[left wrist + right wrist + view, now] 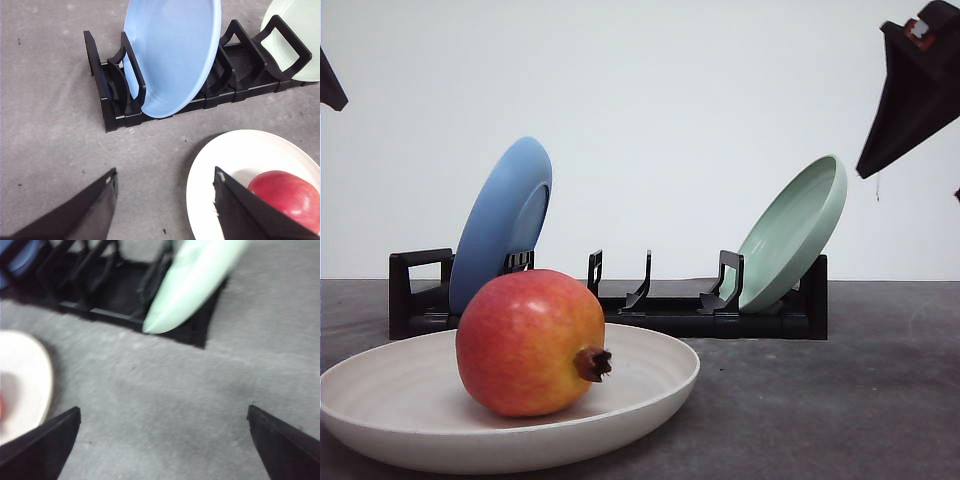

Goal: Place pomegranate in white plate

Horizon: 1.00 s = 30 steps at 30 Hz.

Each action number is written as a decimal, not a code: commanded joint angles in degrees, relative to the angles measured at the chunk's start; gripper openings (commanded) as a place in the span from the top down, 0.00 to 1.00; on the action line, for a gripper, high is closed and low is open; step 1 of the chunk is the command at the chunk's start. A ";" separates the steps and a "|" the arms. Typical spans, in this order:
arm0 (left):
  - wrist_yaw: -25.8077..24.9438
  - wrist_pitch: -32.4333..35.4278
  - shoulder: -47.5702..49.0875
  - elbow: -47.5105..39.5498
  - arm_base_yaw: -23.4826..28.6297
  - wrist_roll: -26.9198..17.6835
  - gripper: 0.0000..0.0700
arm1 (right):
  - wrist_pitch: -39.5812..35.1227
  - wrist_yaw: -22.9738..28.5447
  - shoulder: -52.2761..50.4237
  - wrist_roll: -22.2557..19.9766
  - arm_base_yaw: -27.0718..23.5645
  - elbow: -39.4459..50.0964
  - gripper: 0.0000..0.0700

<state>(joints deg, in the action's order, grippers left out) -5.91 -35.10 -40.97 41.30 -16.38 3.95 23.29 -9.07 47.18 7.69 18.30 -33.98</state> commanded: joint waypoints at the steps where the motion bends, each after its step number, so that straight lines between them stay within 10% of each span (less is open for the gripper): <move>1: 0.09 0.00 -0.28 0.66 -0.13 0.18 0.49 | -0.48 0.21 0.26 0.54 0.20 -0.20 0.00; 3: 0.09 -0.01 -0.20 0.66 -0.13 0.18 0.52 | -0.15 0.28 0.19 0.54 0.20 -0.20 0.05; 6: 0.09 0.20 -0.20 0.66 -0.13 0.20 1.00 | -0.17 1.21 0.22 0.38 0.20 -0.20 0.82; 7: 0.09 0.40 -0.21 0.66 -0.13 0.23 1.00 | -0.34 1.51 0.25 0.24 0.20 -0.20 0.91; 30: 0.13 4.88 6.40 -5.03 3.06 -2.17 1.00 | -1.21 1.59 0.26 0.24 0.22 -0.20 0.94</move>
<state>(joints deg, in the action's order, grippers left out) -5.93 -30.99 -35.04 37.01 -13.50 3.67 22.63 -7.68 47.18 7.86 18.31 -33.98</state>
